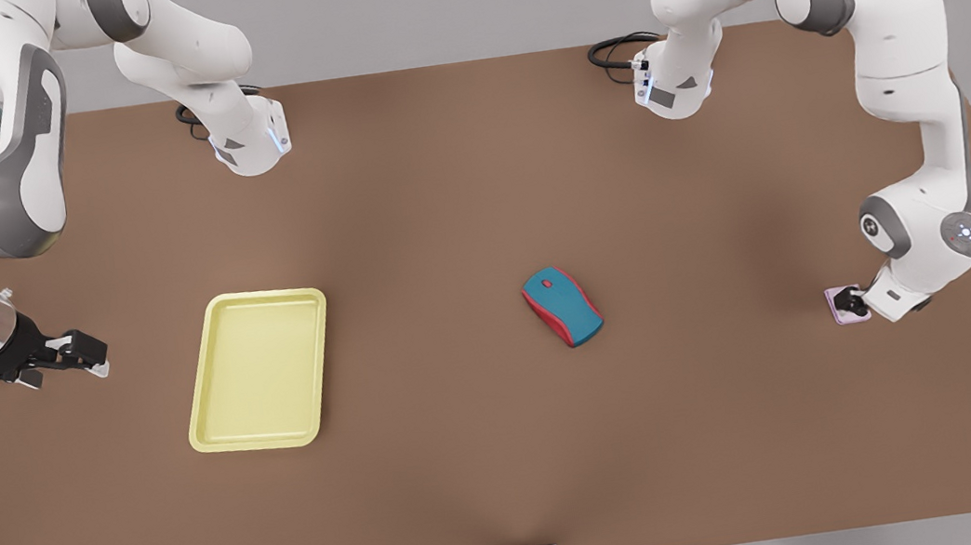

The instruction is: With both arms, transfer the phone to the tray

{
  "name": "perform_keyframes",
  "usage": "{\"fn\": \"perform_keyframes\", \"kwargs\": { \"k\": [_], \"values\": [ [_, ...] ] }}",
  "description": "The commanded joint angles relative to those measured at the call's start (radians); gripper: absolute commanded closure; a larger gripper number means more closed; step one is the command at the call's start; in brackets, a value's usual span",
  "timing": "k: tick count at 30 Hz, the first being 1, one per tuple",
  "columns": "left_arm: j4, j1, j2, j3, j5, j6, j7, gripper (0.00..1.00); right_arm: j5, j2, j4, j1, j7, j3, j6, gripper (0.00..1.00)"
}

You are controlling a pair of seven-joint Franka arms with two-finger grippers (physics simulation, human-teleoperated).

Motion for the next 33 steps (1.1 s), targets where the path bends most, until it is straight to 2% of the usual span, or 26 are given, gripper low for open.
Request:
{"fn": "perform_keyframes", "kwargs": {
  "k": [1, 3, 16, 33],
  "values": [
    [-0.004, 0.001, 0.002, 0.001, -0.051, 0.052, 0.272, 0.0, 0.001, -0.001, 0.001, 0.0, -0.001, 0.0, 0.0, 0.0],
    [-0.004, 0.003, 0.003, 0.002, -0.112, 0.04, 0.263, 0.0, 0.001, -0.001, 0.001, 0.0, -0.001, 0.0, 0.0, 0.0],
    [-0.004, 0.0, 0.012, 0.014, -0.112, 0.008, -0.105, 0.0, 0.001, -0.001, 0.001, 0.0, -0.001, 0.0, 0.0, 0.0],
    [-0.026, 0.0, 0.038, 0.033, -0.112, -0.027, -0.097, 0.01, 0.001, -0.001, 0.001, 0.0, -0.001, 0.0, 0.0, 0.0]
  ]
}}
